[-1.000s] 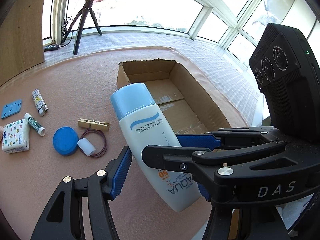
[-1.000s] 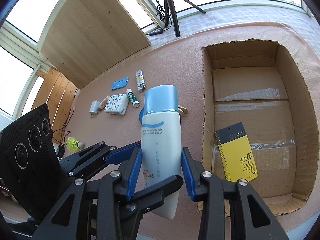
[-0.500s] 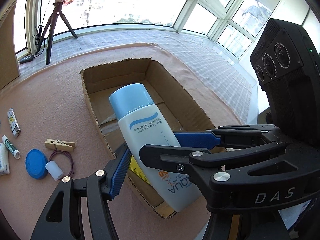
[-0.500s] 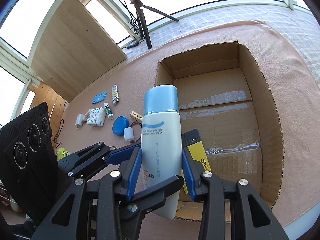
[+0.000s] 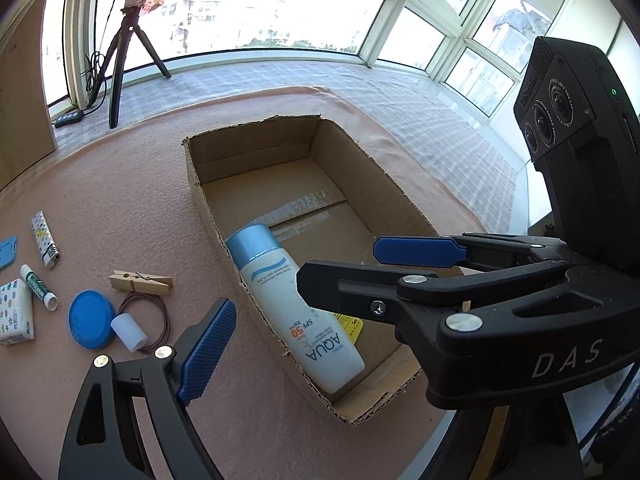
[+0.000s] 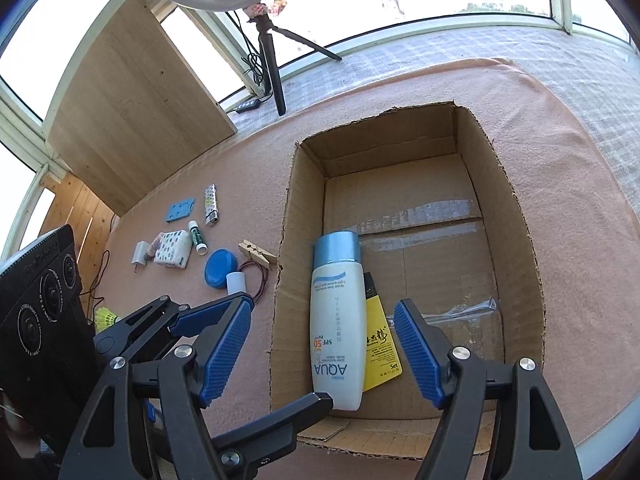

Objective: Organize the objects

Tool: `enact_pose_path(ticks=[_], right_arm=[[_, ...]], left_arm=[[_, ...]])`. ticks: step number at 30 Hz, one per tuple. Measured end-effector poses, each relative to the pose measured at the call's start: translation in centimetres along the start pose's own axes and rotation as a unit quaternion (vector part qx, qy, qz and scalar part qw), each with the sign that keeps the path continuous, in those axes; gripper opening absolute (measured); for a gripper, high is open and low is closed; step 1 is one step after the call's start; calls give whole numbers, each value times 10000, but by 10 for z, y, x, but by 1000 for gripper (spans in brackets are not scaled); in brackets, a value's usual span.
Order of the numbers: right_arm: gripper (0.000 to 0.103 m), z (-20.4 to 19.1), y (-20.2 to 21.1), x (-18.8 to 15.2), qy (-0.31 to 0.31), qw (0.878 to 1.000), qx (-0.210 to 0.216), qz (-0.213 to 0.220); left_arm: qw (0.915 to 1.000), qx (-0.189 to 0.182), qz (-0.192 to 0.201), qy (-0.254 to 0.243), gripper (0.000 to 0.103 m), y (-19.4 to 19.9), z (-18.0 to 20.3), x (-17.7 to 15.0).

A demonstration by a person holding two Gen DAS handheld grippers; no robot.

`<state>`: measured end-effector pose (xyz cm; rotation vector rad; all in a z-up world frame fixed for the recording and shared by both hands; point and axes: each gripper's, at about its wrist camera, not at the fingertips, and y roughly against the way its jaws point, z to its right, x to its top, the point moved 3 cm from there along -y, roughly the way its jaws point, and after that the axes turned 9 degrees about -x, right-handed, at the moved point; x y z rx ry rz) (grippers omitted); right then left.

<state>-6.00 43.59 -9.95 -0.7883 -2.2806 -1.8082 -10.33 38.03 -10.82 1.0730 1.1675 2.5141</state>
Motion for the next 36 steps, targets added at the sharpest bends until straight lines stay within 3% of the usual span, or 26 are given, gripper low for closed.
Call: enact_pose_path(ticks=[8,14,22,26,36], right_arm=[[71,-6,5,-2,-40,9999,-51,111],[71,-5,18,-8,-158,9993,-119,305],[71,-1,34,-19,-243,9988,-148,396],[71,1,38,-25,-249,9987,-196,406],[71,6,41,-33,-298,9988,-161,361]], left_arm=[[9995,260,56,185,89,29,-28,-12],[9963,635,80,565,89,50,-77,-13],[9898,936,-71,1072,88,48,-137,7],[9891,1035,-153,1033,87,39,-146,22],[9880,1208,-533,803,62,-4,-151,52]])
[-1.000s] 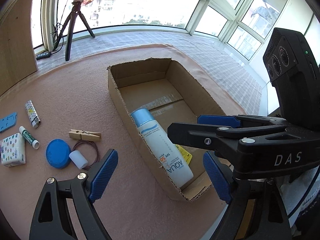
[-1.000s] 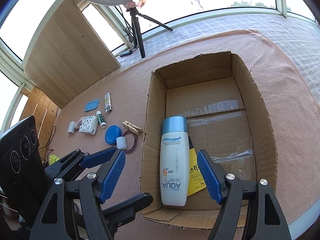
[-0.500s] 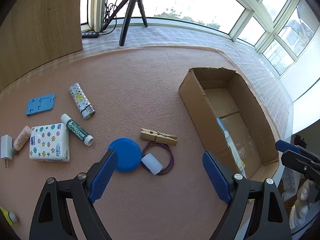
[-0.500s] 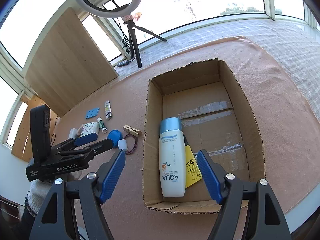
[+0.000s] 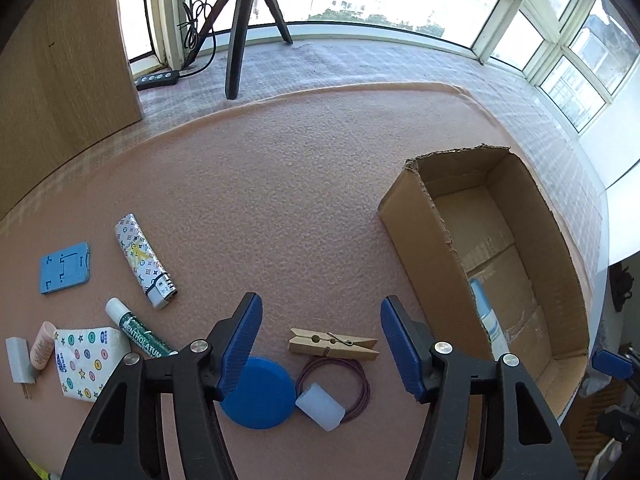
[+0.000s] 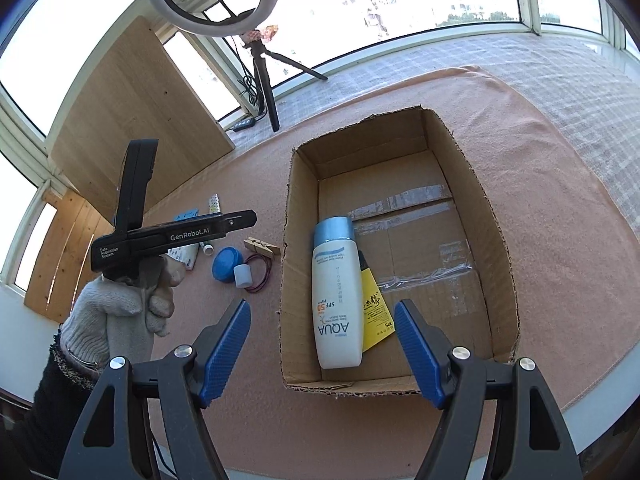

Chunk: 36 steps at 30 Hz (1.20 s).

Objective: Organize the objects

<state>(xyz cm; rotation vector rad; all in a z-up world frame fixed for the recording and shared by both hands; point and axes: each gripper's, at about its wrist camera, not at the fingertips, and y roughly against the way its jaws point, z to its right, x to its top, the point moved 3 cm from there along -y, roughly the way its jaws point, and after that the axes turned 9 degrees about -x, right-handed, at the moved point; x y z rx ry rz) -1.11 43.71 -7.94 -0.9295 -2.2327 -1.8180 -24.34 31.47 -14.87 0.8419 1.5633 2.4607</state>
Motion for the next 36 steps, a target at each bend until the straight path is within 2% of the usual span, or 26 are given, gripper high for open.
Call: enact_pose_path(ticks=[3,11,19,23,30,36], right_arm=[[71,4,0,-2,-36,10000,-16,-21],[71,11,-2,-4,-200,9998,7,-62],[71,-2,-8,-4,-146,9997,125,-145],[71,-13,-9,-5,-38,9996,208,-169],[71,-43,-11,-7,239,9987,392,-237],[71,-80,-17,-12,637,9957,586,-343]], left_arm=[[9998,76,-160,-53,55,-14,-2,4],[9978,224,-602,-171,47,-37,-13,2],[9947,286,-759,-637,34,-33,-11,-22],[9946,248,-732,-698,33,-22,-16,-44],[9969,240,-588,-455,30,10,-31,-93],[9992,107,-358,117,27,37,-51,-133]])
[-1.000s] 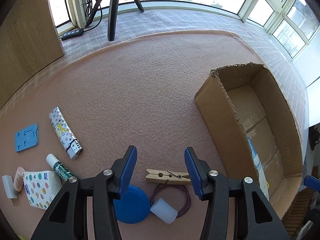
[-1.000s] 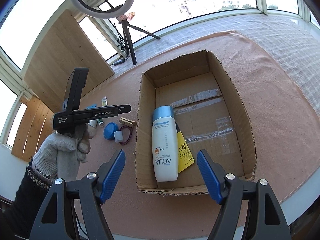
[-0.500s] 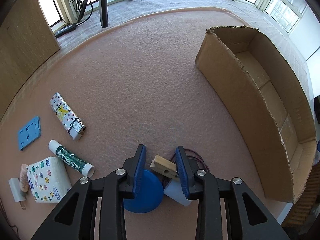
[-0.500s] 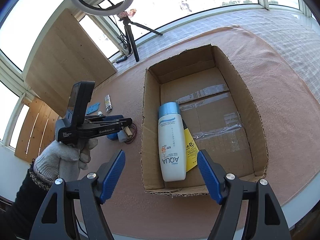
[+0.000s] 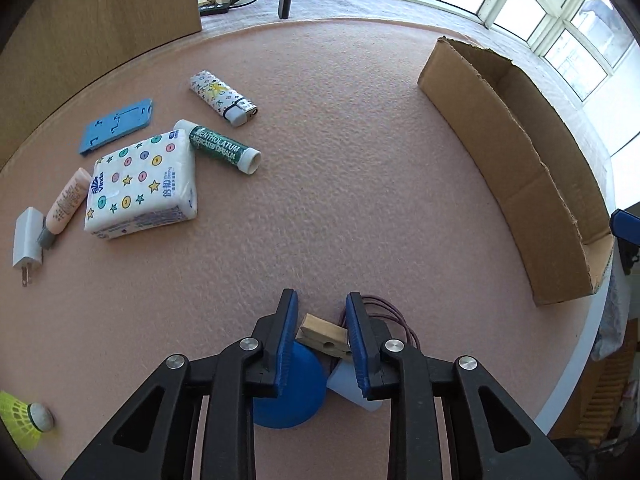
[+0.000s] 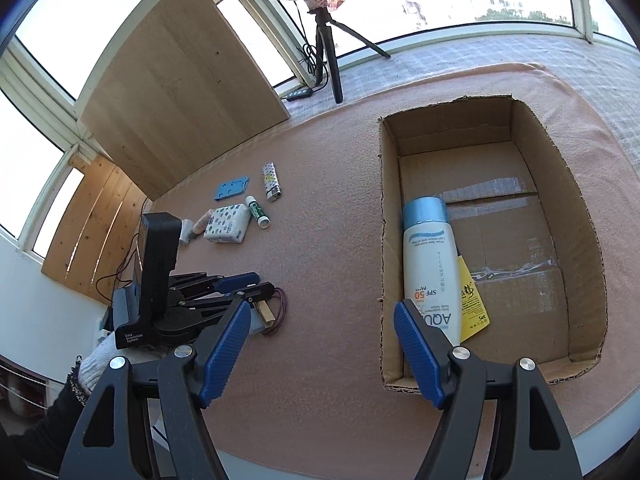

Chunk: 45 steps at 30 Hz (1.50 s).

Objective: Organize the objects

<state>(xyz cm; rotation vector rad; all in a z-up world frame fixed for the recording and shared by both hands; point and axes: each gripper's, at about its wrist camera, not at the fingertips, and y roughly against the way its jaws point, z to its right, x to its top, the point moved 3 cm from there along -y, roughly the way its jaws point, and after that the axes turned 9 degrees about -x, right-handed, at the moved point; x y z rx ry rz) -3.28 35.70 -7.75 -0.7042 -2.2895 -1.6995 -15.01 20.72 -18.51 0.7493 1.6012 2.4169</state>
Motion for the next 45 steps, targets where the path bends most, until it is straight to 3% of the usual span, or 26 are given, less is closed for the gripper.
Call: enact_pose_path(ticks=[9,12,20,23,24,25,28,33,45], right_arm=[[71,-47,-24,-6,508,9980,217,-321],[71,-62,-34,-10,690,9964,246,-436],[71,-93,-55,-25,1176,9904,228,-687],[71,-98,-62,-31,1275,9888,173,-751],[71,-99,-64,-32,1281,9886,162,-769],[71,-99,-66,-32,1285,9885,153,-785],[71,-102,-71,-35,1315,9878,119,-832],[71,-109,-76,-39,1421,9858,91,-887],[71,-134,-85,-45,1684,9810,185,-942]], left_arm=[[9986,225,308,376,28,44,-35,-45],[9971,598,302,361,28,51,-48,-58],[9923,429,725,911,28,95,-82,-86],[9936,340,713,804,39,103,-75,-97],[9942,309,704,745,47,105,-72,-100],[9949,304,671,688,56,104,-67,-103],[9968,312,570,475,65,100,-51,-113],[9967,591,427,367,65,78,-48,-119],[9955,568,520,560,61,71,-71,-121]])
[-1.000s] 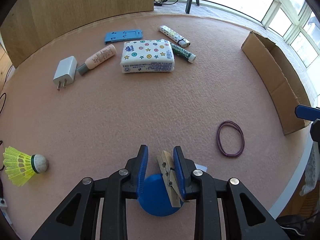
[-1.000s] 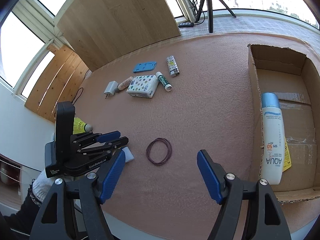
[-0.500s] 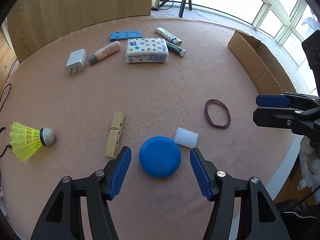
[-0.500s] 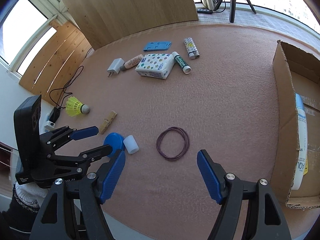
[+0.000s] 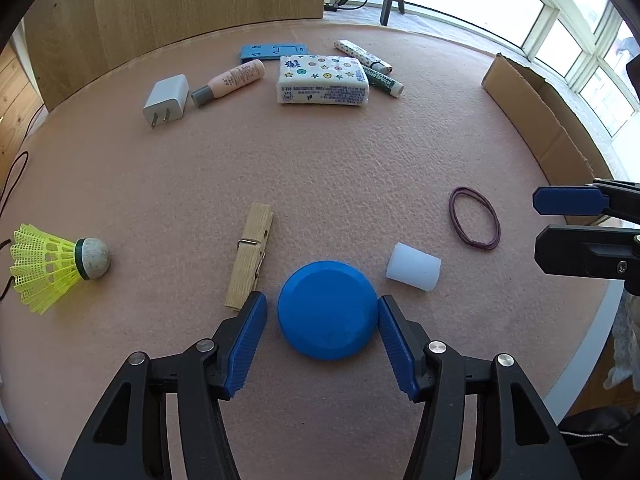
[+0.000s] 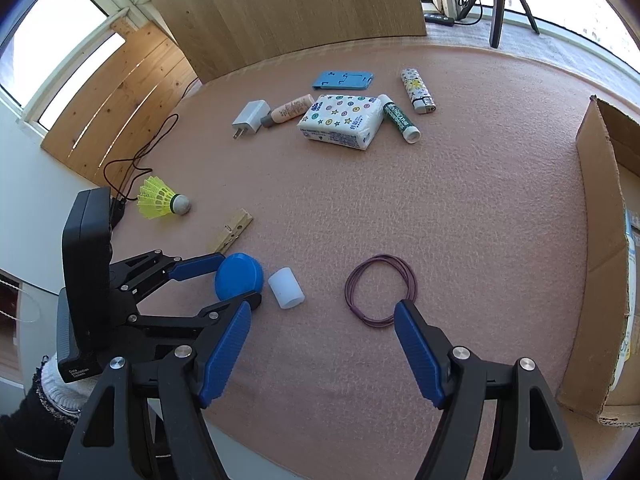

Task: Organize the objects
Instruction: 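Grasp the blue lid with the left gripper while the right gripper grasps the white cylinder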

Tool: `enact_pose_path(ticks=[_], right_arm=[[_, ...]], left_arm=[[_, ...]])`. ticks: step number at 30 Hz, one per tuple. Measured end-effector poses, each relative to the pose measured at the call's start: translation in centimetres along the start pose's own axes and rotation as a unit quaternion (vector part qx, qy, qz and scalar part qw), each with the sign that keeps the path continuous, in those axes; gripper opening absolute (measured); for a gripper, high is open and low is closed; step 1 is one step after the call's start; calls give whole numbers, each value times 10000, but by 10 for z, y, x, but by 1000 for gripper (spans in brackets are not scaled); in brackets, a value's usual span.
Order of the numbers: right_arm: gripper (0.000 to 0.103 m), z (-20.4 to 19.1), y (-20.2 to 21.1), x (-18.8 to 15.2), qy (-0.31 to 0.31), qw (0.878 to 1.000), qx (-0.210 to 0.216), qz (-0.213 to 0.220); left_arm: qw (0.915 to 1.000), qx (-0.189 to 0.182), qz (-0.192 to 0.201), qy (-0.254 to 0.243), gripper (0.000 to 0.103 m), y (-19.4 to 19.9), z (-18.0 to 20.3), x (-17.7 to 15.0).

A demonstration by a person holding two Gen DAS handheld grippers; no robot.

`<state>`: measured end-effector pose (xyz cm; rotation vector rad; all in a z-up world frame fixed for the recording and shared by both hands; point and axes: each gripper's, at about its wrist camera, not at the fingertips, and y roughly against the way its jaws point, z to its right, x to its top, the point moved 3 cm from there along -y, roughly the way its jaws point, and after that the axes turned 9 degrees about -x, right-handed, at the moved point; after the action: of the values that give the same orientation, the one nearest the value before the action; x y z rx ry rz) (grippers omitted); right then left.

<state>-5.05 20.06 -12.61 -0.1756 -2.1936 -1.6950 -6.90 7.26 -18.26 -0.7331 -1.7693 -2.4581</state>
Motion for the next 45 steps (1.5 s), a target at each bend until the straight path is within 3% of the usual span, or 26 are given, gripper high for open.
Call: enact_pose_path(ticks=[7,15,19,29,33,45], right_arm=[[68,-26,-21,3,578,9982,24,-159],[46,-46,-51,7,1205,9918,-197,-383],[41,-50,-60,6,1452,9879,-335,-439],[32,-53,-66,5,1784,9808,-658,-439],[24,-58,-65,-1,1974,9759,-852,-366],[14,-53,-57,-3,1707,9829,-643,-238]], left_arm=[[9996,-122,105,232,54,9,-18,-9],[9987,-213,193,420,54,17,-26,-18],[9984,-166,271,474,57,16,-27,-17],[9988,0,380,319,55,11,-29,-9],[9986,1,400,338,54,12,-32,-13],[9966,-67,481,660,54,24,-26,-30]])
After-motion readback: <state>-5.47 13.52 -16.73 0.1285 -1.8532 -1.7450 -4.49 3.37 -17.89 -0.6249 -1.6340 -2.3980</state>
